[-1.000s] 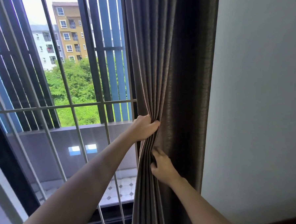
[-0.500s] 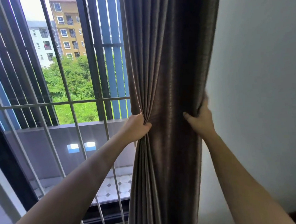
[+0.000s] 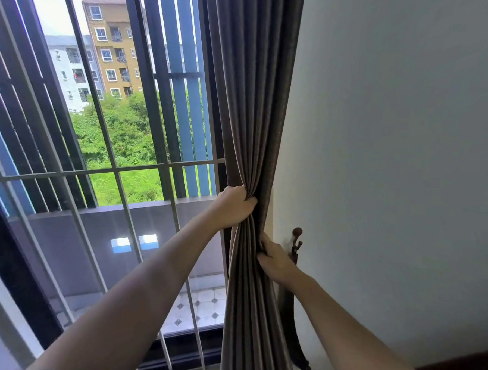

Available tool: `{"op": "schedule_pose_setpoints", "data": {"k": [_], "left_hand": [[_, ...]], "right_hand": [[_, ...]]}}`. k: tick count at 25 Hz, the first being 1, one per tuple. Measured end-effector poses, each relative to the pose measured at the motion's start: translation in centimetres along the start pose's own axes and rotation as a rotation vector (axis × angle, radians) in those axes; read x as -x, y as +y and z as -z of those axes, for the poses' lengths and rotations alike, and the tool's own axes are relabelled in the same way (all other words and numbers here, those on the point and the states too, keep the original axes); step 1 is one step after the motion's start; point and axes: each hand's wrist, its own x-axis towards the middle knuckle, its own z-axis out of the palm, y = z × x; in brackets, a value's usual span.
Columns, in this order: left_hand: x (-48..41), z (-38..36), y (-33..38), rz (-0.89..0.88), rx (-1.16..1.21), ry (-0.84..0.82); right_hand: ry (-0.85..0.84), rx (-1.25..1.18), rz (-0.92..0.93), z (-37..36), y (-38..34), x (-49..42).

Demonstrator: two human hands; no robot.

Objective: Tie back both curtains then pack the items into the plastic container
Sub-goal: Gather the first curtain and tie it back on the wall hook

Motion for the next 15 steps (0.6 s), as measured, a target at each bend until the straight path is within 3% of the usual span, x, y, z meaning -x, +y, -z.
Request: {"op": "schedule_pose_setpoints", "data": {"k": [4, 7, 9, 11, 13, 15], "left_hand": [[0.0, -0.9, 0.2, -0.062, -0.053, 0.046], [0.0, -1.7, 0.3, -0.092, -0.137, 0.181], [-0.1, -1.4, 0.0, -0.083, -0.112, 0.186], [0.3, -0.8, -0.7, -0.096, -0.109, 0.166], [0.8, -0.5, -1.1, -0.138, -0.078, 0.148], [1.4, -0.3, -1.7, -0.161, 0.026, 0.098]], "right_hand": [[-0.019, -0.015, 0.022, -1.0, -0.9, 0.4], [-0.091, -0.429, 0.044, -1.3, -0.9, 1.0], [-0.024, -0.703, -0.06, -0.5, -0.8, 0.9], [0.095, -0.699, -0.145, 0.1, -0.4, -0.4], [0.246, -0.609, -0.089, 1.0, -0.7, -2.0], [0.247, -0.618, -0.019, 2.0, -1.3, -3.5]]}}
